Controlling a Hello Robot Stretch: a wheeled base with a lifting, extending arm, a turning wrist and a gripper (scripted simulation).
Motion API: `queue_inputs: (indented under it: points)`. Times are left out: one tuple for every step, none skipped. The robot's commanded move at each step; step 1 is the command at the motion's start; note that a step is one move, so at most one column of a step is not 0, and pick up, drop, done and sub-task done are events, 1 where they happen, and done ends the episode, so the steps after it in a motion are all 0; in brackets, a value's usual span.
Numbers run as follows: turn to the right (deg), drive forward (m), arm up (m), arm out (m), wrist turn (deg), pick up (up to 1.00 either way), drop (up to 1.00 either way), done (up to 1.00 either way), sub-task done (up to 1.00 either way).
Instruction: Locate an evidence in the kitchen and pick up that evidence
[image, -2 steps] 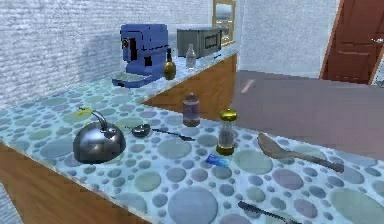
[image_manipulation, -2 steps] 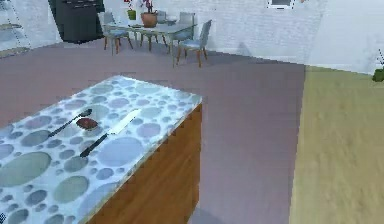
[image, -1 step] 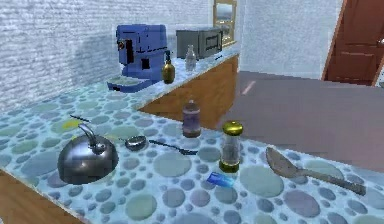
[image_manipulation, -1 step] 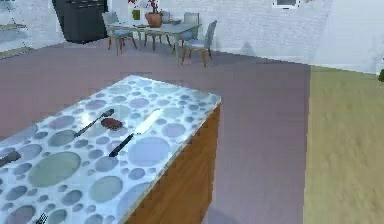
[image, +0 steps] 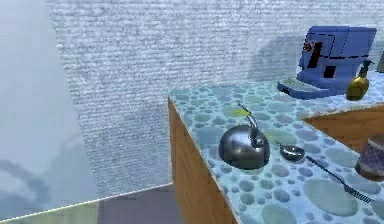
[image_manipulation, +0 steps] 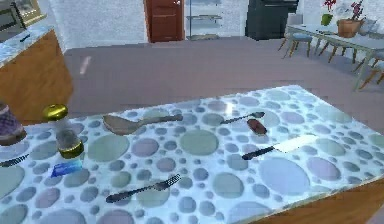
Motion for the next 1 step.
queue_inputs:
  points:
    - [-30.0,0.00,0.00,0.00,0.0,0.00,0.00,0.00,0.00]
